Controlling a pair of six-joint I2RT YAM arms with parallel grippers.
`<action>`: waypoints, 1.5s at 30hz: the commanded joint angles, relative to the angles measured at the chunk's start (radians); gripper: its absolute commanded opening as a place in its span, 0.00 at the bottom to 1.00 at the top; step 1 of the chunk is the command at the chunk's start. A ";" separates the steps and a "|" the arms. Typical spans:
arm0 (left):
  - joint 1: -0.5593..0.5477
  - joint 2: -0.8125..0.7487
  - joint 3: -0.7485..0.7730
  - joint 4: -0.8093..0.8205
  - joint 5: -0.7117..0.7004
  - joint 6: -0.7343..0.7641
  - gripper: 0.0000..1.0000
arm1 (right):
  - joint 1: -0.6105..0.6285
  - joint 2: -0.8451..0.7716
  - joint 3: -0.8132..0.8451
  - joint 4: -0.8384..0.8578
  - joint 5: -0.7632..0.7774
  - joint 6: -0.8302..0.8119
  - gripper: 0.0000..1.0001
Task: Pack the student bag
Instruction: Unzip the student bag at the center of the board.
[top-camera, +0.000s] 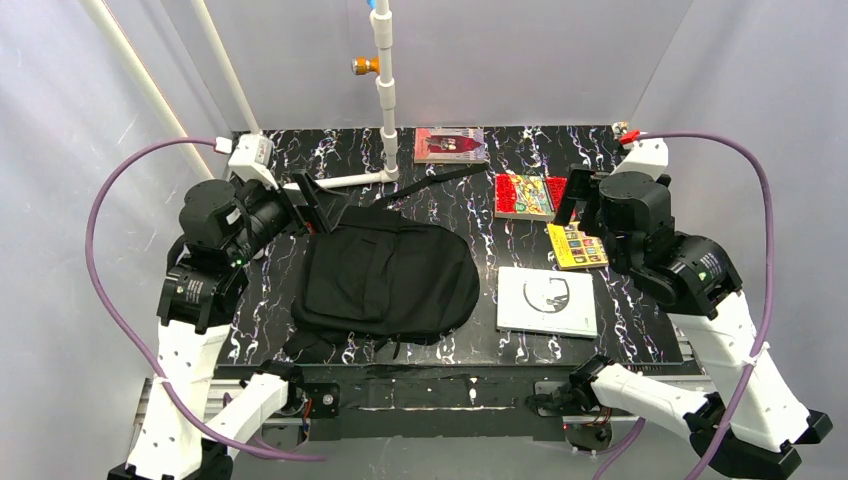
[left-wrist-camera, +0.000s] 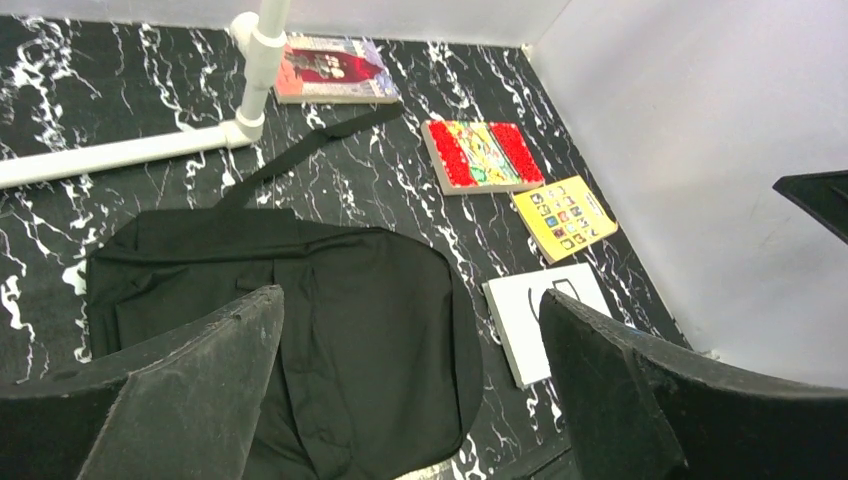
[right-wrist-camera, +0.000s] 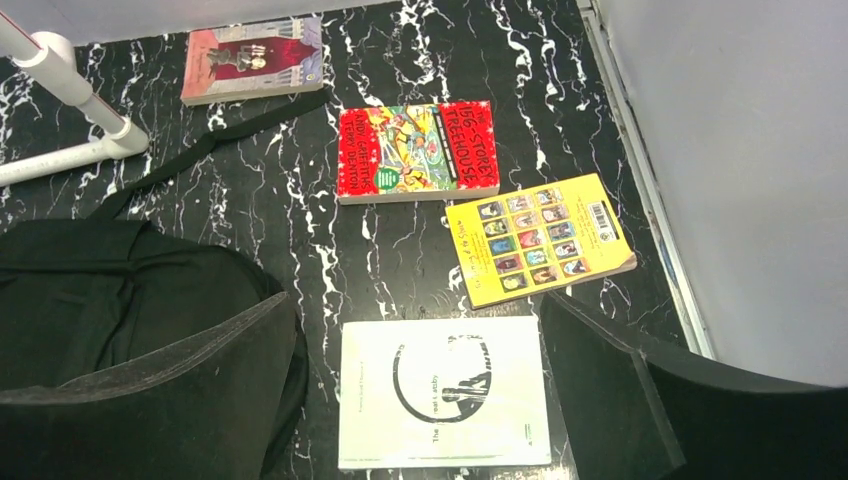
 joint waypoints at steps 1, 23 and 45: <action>-0.011 -0.004 -0.044 -0.013 0.032 -0.006 1.00 | -0.002 0.005 -0.035 -0.037 -0.026 0.050 1.00; -0.011 -0.024 -0.325 -0.129 0.122 -0.065 1.00 | 0.856 0.427 -0.396 0.340 -0.115 0.562 1.00; -0.012 -0.097 -0.267 -0.221 0.037 -0.039 0.99 | 0.877 0.877 -0.174 0.314 0.013 0.755 0.54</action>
